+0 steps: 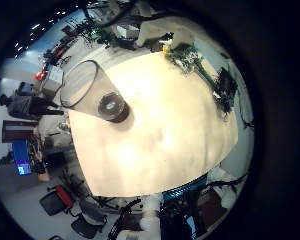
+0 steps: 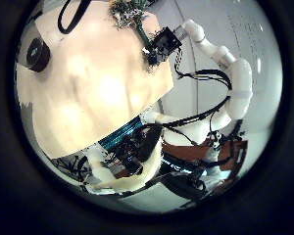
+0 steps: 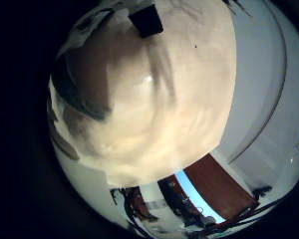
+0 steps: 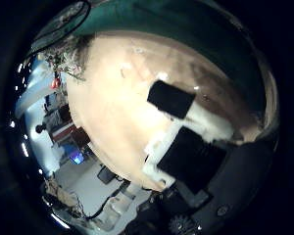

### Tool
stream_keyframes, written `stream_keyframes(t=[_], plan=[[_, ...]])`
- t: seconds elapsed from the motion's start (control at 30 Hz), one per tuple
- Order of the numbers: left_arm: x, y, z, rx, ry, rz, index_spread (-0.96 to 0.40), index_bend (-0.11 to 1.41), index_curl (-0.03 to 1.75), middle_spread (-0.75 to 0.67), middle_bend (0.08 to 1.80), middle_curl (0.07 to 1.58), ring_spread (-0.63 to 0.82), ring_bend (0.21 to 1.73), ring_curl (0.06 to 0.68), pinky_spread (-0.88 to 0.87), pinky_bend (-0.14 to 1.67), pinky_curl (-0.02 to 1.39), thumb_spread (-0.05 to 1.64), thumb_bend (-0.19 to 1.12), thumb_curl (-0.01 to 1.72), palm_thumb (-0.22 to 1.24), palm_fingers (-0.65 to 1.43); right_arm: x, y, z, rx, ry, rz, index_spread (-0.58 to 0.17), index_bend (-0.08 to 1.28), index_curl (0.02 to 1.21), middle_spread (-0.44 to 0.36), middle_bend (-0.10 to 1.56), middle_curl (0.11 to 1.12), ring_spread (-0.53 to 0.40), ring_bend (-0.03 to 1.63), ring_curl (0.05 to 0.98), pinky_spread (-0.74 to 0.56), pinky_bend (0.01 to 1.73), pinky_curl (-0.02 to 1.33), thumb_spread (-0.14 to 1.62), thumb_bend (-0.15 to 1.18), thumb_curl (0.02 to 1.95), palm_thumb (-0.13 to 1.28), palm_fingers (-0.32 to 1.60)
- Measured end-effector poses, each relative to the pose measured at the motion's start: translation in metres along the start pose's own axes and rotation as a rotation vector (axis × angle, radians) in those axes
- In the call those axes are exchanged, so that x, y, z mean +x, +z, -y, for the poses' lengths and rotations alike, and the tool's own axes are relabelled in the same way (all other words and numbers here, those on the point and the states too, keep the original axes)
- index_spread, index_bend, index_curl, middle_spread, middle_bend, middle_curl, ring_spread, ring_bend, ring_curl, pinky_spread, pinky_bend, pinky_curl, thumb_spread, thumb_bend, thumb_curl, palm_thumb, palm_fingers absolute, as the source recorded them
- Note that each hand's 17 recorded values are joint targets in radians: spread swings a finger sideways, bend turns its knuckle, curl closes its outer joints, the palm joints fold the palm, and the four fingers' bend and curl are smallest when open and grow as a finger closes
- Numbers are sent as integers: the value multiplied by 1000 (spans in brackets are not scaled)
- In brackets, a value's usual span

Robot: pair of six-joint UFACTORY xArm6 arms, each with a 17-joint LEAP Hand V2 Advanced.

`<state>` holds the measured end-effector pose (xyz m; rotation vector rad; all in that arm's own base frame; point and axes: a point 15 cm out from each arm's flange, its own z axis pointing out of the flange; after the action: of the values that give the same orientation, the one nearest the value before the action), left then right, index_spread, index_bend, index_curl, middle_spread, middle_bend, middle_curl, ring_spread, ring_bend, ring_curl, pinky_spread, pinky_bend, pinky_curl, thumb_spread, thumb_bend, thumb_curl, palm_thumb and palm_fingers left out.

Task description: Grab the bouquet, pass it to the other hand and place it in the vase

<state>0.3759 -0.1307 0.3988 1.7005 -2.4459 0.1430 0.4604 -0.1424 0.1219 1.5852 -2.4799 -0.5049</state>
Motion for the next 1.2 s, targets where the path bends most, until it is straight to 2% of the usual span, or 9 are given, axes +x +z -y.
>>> stream_keyframes(t=[0.07, 0.2, 0.4, 0.53, 0.67, 0.83, 0.93, 1.07, 1.2], plan=[[0, 0, 0, 0, 0, 0, -1, 174, 341, 284, 191, 331, 503, 516, 204, 559, 434, 157, 1005, -26, 289, 154, 111, -3, 0, 0, 0, -3, -5, -270, 293, 429, -97, 716, 499, -204, 1087, 309, -223, 928, 110, 1078, -4, 386, 587, 1221], [-1, -1, 1, 2, -1, 0, -1, 174, 341, 284, 191, 331, 503, 516, 204, 559, 434, 157, 1006, -26, 290, 154, 111, -5, -2, -1, 5, -4, -13, -341, 496, 546, -156, 848, 574, -227, 1162, 374, -348, 1062, 189, 1060, -1, 410, 679, 1304], [-1, -1, 1, 2, 2, 0, -1, 174, 342, 284, 191, 330, 504, 517, 203, 560, 433, 157, 1006, -25, 289, 157, 111, 4, -12, 2, 40, 3, -71, -383, 785, 732, -199, 1057, 699, -230, 1316, 467, -305, 1339, 328, 1005, 22, 466, 869, 1246], [-3, 1, 2, -1, -3, -4, -1, 172, 341, 280, 194, 332, 504, 515, 202, 560, 431, 157, 1010, -23, 289, 166, 113, 6, -43, 13, 148, -2, -83, -371, 928, 829, -203, 1176, 766, -223, 1387, 519, -262, 1439, 393, 977, 77, 530, 1036, 1187], [-17, 4, 8, 15, -46, -36, -1, 176, 342, 276, 192, 333, 503, 515, 202, 560, 428, 156, 1017, -24, 289, 171, 118, 5, -98, 21, 326, -16, -69, -351, 997, 889, -188, 1256, 804, -214, 1434, 560, -229, 1482, 439, 967, 94, 587, 1103, 1148], [-55, 10, 12, 25, -104, -46, -1, 176, 343, 273, 191, 334, 499, 515, 201, 568, 432, 155, 1031, -22, 289, 188, 130, 11, -146, -4, 432, -40, -55, -323, 1038, 929, -172, 1307, 820, -204, 1465, 593, -202, 1491, 481, 951, 108, 659, 1158, 1121], [-70, 13, 12, 23, -113, -51, -1, 171, 342, 271, 191, 335, 495, 519, 202, 564, 435, 155, 1035, -24, 287, 191, 136, 15, -177, -19, 493, -50, -32, -310, 1059, 943, -164, 1327, 822, -199, 1471, 607, -193, 1483, 500, 936, 101, 697, 1164, 1123], [-81, 13, 10, 37, -110, -94, -1, 166, 338, 270, 186, 332, 489, 522, 202, 560, 467, 162, 1040, -21, 287, 199, 144, 2, -209, -38, 554, -77, 60, -294, 1070, 952, -153, 1340, 817, -194, 1479, 620, -187, 1469, 524, 915, 90, 744, 1168, 1124], [-67, 6, 11, 80, -102, -228, 1, 163, 331, 272, 191, 330, 478, 542, 206, 569, 497, 166, 1052, -19, 289, 217, 151, -2, -239, -61, 601, -103, 144, -281, 1074, 955, -143, 1349, 810, -190, 1480, 629, -184, 1455, 547, 903, 82, 791, 1168, 1125]])
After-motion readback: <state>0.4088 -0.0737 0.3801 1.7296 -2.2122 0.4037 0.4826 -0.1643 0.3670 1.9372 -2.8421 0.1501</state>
